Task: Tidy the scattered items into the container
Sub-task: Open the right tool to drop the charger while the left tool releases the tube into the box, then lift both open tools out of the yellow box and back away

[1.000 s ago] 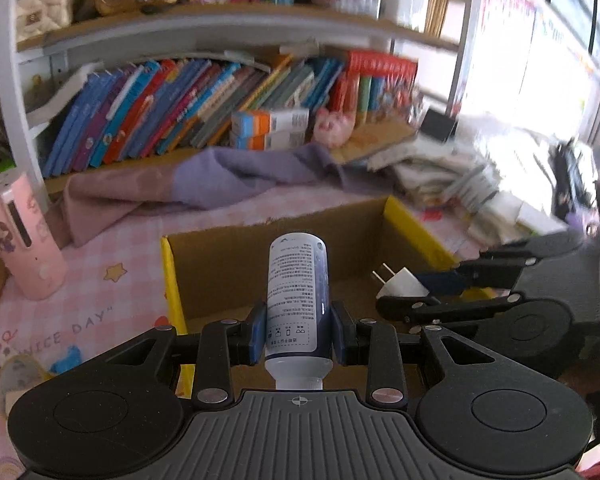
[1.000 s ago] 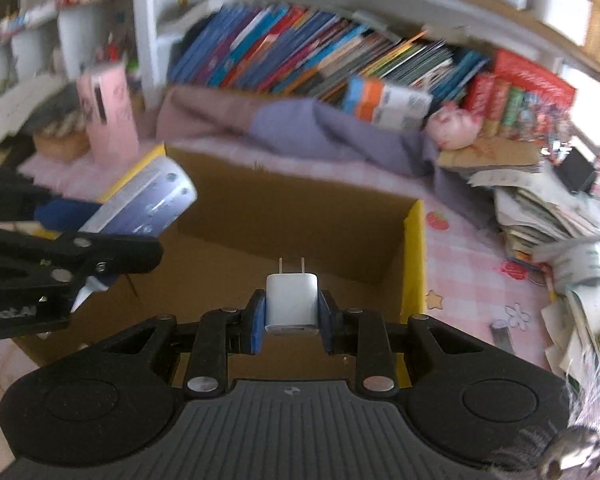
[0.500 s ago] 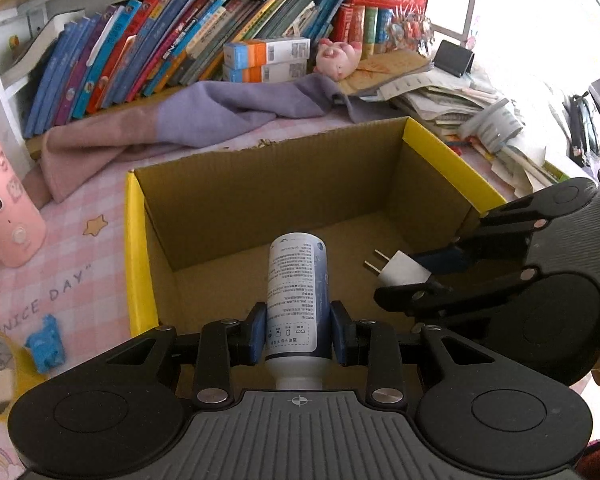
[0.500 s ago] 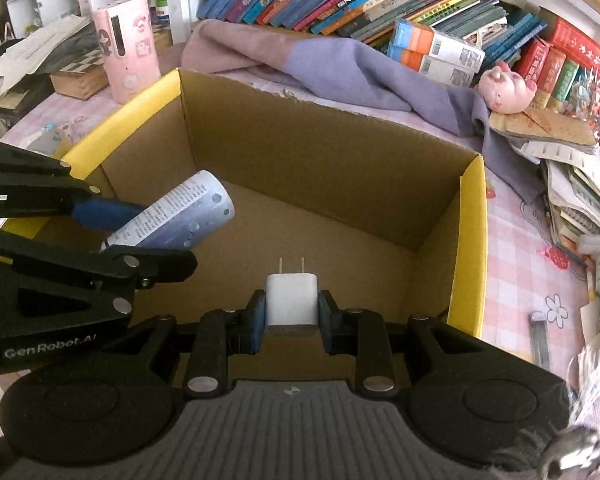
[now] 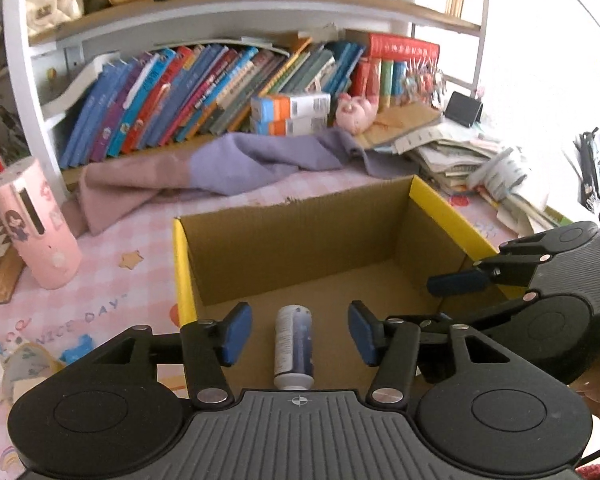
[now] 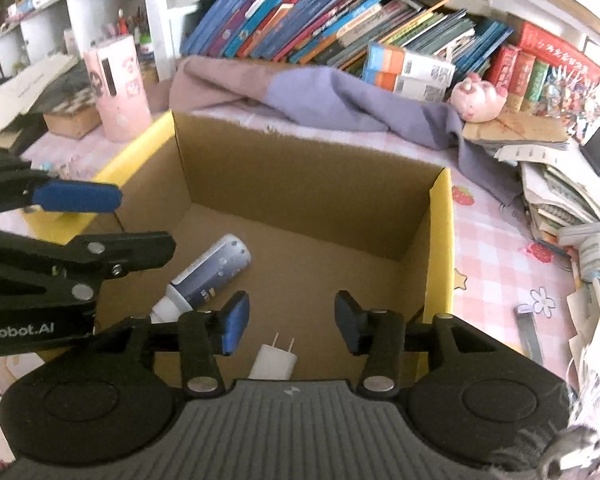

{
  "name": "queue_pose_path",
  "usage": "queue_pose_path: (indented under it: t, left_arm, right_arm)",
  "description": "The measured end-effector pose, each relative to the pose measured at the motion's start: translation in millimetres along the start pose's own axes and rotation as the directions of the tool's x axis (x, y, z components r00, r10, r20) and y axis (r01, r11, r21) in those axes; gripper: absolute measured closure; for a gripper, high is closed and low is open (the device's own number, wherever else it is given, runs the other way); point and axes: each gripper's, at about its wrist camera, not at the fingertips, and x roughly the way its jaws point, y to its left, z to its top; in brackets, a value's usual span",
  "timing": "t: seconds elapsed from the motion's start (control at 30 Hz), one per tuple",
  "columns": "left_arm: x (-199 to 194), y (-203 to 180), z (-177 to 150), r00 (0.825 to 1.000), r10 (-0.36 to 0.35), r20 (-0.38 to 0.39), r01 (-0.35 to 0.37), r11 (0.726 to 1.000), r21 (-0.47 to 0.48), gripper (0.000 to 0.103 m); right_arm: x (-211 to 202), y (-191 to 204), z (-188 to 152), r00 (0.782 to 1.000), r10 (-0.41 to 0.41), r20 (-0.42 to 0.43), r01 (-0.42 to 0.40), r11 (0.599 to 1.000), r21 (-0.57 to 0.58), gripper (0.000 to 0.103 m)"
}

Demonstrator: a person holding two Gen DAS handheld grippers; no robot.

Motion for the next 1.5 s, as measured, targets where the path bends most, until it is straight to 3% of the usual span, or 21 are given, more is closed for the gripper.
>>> queue_pose_path:
  t: [0.27, 0.6, 0.8, 1.0, 1.5]
  left_arm:
    - [-45.9, 1.5, -9.5, 0.994, 0.02, 0.104, -0.017, 1.0, -0.023, 0.035]
    - [-101.4, 17.1, -36.8, 0.978, 0.045, 0.203, -0.037, 0.998, -0.044, 0.033]
    - [-127.8, 18.3, -65.4, 0.981, 0.006, 0.193, -0.007, 1.0, 0.009, 0.029]
    - [-155.6, 30.6, -94.2, 0.984, 0.004, 0.177, -0.002, 1.0, -0.014, 0.027]
    - [-198.8, 53.8, -155.5, 0.995, -0.003, 0.104, 0.005, 1.0, -0.028, 0.025]
  right_arm:
    - [-38.5, 13.4, -5.0, 0.992, -0.031, 0.122, 0.026, 0.999, 0.047, 0.046]
    - [-92.0, 45.6, -25.7, 0.965, -0.121, 0.231, 0.092, 0.987, 0.134, 0.043]
    - [-115.7, 74.4, -51.4, 0.952, -0.172, 0.253, 0.124, 0.973, 0.195, 0.041]
    - [-133.9, 110.1, -79.6, 0.948, -0.212, 0.237, 0.158, 0.961, 0.226, 0.04]
    - [-155.3, 175.1, -142.2, 0.962, -0.225, 0.153, 0.176, 0.943, 0.282, 0.036]
